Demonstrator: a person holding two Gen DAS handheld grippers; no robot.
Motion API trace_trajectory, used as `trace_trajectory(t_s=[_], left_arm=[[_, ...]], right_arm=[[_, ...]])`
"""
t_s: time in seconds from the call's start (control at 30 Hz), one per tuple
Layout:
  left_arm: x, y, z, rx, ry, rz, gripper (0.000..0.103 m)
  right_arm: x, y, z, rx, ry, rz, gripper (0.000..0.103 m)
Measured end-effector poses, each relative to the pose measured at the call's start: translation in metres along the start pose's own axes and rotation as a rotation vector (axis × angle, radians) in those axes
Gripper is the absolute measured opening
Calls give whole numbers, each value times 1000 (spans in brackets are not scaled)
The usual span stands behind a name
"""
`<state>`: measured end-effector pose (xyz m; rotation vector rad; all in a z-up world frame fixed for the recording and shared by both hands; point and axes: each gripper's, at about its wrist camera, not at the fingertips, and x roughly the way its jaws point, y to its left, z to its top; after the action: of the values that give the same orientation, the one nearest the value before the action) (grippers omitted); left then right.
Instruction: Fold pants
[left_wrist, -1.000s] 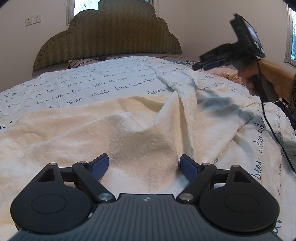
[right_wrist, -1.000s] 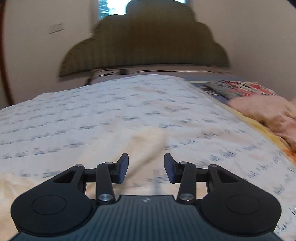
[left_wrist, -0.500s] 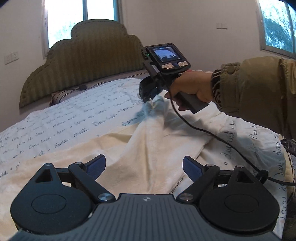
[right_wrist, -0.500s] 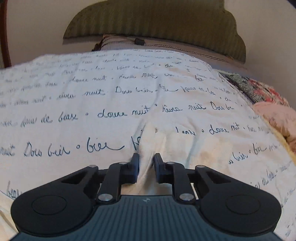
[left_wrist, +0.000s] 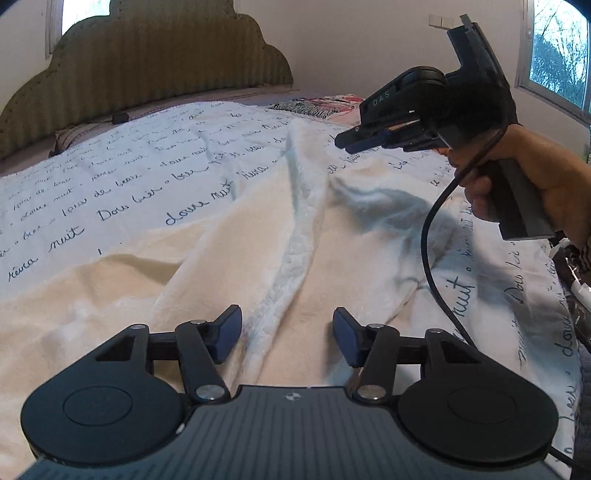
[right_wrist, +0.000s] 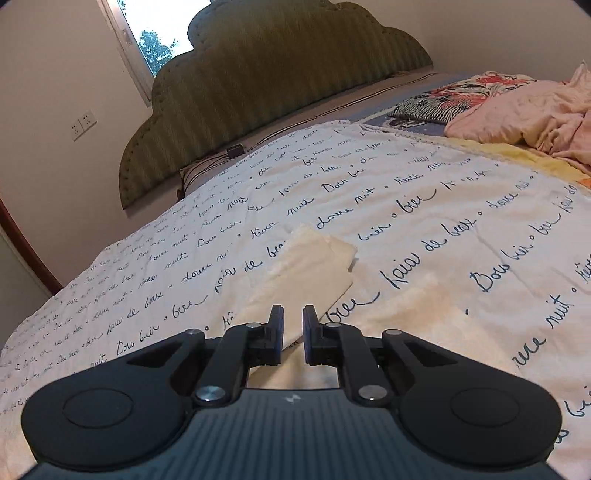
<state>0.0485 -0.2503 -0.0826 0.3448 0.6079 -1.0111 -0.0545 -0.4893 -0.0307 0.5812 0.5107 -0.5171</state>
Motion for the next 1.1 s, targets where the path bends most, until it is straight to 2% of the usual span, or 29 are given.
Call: trace_trajectory(t_s=[0.07, 0.13, 0.2, 0.27, 0.33, 0.43, 0.5, 0.57, 0.67, 0.7, 0.77, 0.8, 0.9, 1.0, 1.1], left_arm=[[3, -5, 3, 21, 2, 28, 50], [5, -4, 6, 6, 3, 26, 50], [6, -1, 9, -22, 2, 23, 50], [7, 4, 12, -44, -10, 33, 50], [9, 8, 13, -67, -21, 37, 50], [10, 13, 13, -100, -21, 26, 50], [9, 11, 10, -88, -30, 28, 50], [9, 7, 6, -64, -38, 35, 51], [9, 3, 3, -52, -42, 39, 54], [10, 2, 2, -51, -43, 40, 54], [10, 2, 2, -55, -44, 36, 54], [10, 4, 3, -61, -45, 32, 54], [9, 8, 2, -83, -47, 20, 53], [8, 11, 2, -103, -50, 6, 53], [7, 12, 1, -113, -54, -2, 53]], right_arm=[[9, -8, 0, 35, 25, 33, 11], [18, -16, 0, 91, 23, 39, 13], [28, -35, -1, 228, 7, 34, 29], [39, -57, -6, 387, 13, 95, 65], [49, -72, -11, 506, 7, 158, 65], [65, -79, -9, 605, 20, 283, 66], [71, -78, -2, 650, 37, 277, 68], [66, -73, 7, 660, 14, 314, 68], [56, -61, 21, 611, -41, 427, 69], [54, -55, 26, 561, -42, 423, 71], [56, -46, 33, 468, -3, 294, 73], [59, -46, 33, 446, 18, 258, 73], [70, -50, 27, 484, 50, 317, 72], [75, -44, 24, 460, 66, 339, 72], [80, -36, 24, 433, 96, 261, 72]])
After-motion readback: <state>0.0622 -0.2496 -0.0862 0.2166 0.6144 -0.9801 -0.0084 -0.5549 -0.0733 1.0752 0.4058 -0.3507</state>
